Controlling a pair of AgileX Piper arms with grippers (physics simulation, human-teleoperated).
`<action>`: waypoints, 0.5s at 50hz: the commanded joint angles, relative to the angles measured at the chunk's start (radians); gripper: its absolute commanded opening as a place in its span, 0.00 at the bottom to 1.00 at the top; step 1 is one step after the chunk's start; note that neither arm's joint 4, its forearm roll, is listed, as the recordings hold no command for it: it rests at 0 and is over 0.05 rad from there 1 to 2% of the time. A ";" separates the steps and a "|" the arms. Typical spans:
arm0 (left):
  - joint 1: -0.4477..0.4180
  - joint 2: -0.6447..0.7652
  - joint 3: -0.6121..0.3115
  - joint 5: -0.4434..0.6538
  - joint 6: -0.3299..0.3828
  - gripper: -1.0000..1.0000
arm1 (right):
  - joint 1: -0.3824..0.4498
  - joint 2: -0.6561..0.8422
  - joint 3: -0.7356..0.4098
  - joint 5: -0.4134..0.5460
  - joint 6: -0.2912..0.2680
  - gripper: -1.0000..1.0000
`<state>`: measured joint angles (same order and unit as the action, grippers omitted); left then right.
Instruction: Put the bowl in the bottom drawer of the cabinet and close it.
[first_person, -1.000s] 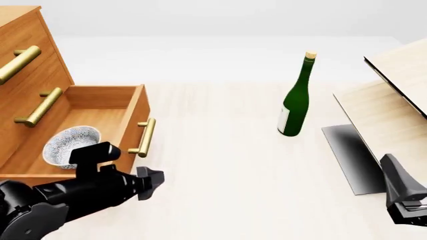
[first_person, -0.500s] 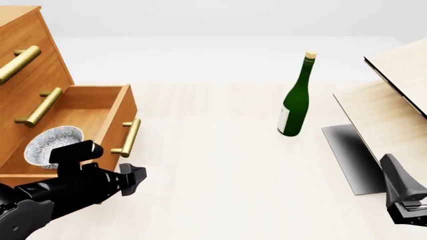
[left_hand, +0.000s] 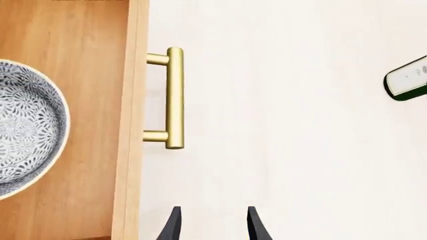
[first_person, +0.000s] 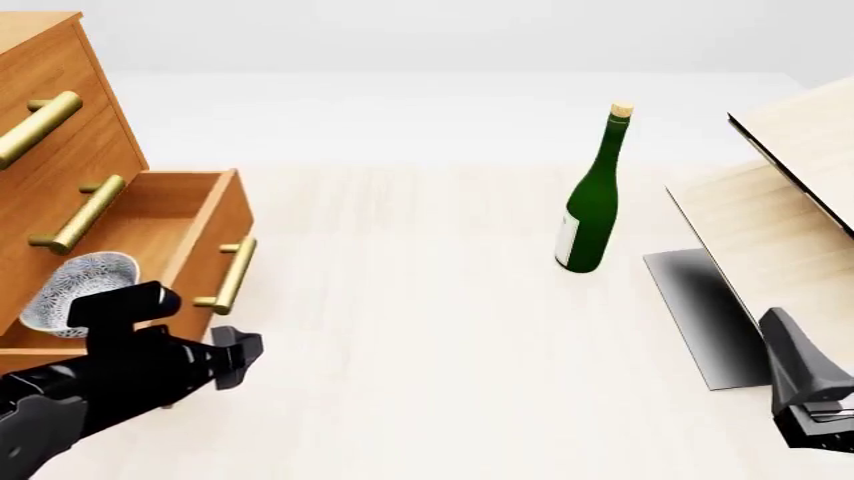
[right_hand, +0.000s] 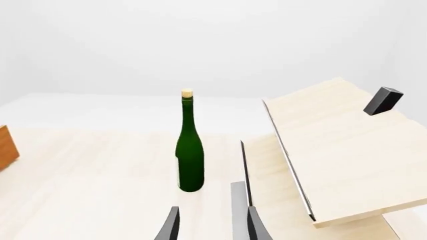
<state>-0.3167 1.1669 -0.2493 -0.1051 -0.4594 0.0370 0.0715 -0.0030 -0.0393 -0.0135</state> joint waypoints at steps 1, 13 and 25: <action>0.059 0.008 0.014 0.006 0.041 1.00 | 0.000 0.000 0.000 0.000 0.000 1.00; 0.127 -0.011 0.027 0.011 0.080 1.00 | 0.001 0.001 0.000 -0.001 0.000 1.00; 0.185 -0.014 0.038 0.006 0.113 1.00 | 0.001 0.002 0.000 -0.001 0.000 1.00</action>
<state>-0.1859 1.1538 -0.2263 -0.0988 -0.3819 0.0376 0.0728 -0.0029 -0.0401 -0.0136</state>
